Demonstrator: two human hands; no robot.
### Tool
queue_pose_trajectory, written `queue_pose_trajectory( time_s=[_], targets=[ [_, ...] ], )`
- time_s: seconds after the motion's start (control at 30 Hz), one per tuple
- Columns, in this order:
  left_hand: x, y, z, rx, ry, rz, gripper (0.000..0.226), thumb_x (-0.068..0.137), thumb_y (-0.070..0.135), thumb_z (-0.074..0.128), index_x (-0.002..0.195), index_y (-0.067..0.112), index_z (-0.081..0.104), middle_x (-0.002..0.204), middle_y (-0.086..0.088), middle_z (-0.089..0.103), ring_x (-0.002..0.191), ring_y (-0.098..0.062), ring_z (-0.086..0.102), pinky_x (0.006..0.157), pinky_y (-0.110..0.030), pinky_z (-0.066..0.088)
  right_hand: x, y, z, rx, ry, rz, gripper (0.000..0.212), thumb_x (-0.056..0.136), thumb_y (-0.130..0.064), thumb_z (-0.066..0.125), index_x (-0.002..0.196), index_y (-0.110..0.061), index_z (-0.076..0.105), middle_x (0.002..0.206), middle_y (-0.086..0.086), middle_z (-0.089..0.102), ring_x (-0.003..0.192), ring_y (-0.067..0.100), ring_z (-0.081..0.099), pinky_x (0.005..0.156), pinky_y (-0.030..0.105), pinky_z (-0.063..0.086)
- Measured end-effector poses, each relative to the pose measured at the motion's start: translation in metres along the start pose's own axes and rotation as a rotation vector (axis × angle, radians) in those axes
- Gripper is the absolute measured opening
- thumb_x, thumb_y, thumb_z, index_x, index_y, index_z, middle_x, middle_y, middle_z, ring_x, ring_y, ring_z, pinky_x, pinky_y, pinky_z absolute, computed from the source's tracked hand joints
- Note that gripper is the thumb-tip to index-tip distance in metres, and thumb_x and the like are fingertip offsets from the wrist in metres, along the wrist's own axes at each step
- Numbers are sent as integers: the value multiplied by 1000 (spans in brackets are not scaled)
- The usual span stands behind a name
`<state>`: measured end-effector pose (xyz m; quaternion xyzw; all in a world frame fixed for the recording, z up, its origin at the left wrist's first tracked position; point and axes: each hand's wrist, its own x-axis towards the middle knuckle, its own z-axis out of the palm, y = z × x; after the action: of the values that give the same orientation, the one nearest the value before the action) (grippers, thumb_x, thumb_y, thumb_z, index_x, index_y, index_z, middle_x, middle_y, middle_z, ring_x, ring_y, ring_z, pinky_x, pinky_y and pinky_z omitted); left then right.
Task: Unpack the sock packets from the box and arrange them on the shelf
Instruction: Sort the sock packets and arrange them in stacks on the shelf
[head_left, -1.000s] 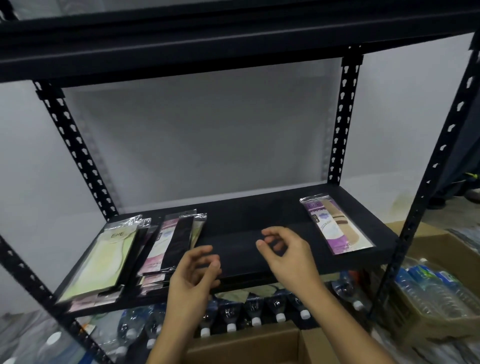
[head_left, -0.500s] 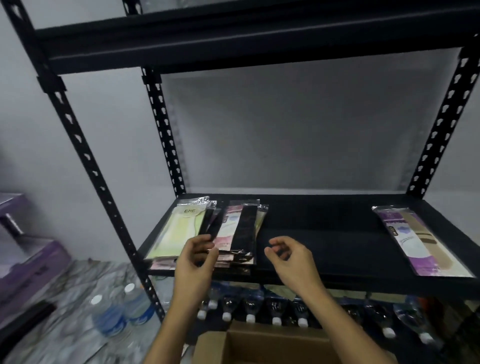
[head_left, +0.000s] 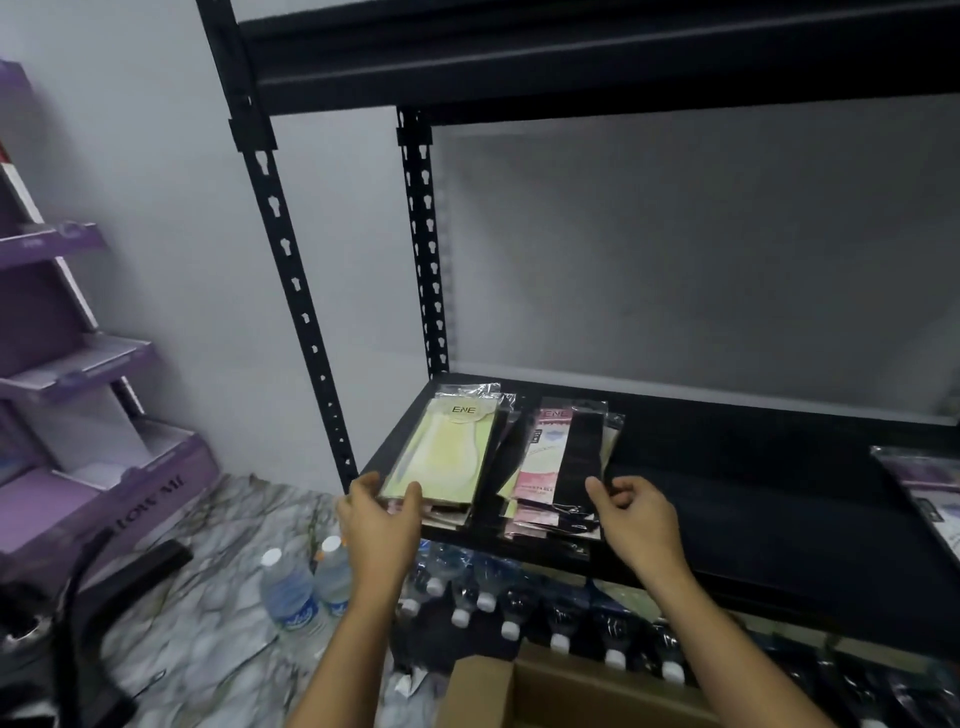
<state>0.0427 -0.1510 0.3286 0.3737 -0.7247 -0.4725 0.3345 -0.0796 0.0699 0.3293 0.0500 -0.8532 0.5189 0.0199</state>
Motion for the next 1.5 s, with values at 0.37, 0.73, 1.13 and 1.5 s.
queue_pose_trajectory(
  time_s=[0.37, 0.73, 1.13, 1.5],
  targets=[
    [11, -11, -2, -107, 40, -88, 26, 81, 29, 71, 104, 22, 62, 105, -8, 63, 91, -23, 62, 85, -44, 54, 3, -8, -4, 75, -13, 122, 41, 79, -25, 76, 113, -4, 66, 108, 11, 68, 88, 15, 60, 77, 26, 47],
    [14, -20, -34, -493, 25, -337, 38, 84, -5, 66, 120, 0, 54, 99, -18, 64, 90, -32, 65, 89, -45, 54, -5, -7, -22, 384, 4, 233, 27, 83, -12, 72, 110, -11, 66, 93, 2, 73, 86, 18, 68, 74, 39, 58],
    [-44, 11, -46, -928, -68, -270, 20, 92, -6, 55, 108, 6, 60, 104, -15, 68, 95, -27, 66, 73, -26, 60, -45, -10, -65, 678, 22, 125, 30, 84, 0, 68, 109, -17, 67, 87, 1, 75, 84, 15, 70, 66, 27, 52],
    [-104, 48, 20, -1092, -179, -367, 36, 88, -10, 56, 119, 7, 55, 107, -19, 67, 100, -27, 66, 76, -38, 60, -73, 7, -118, 730, 156, 32, 35, 80, 0, 70, 109, -21, 69, 96, 4, 75, 94, 17, 71, 89, 37, 53]
  ],
)
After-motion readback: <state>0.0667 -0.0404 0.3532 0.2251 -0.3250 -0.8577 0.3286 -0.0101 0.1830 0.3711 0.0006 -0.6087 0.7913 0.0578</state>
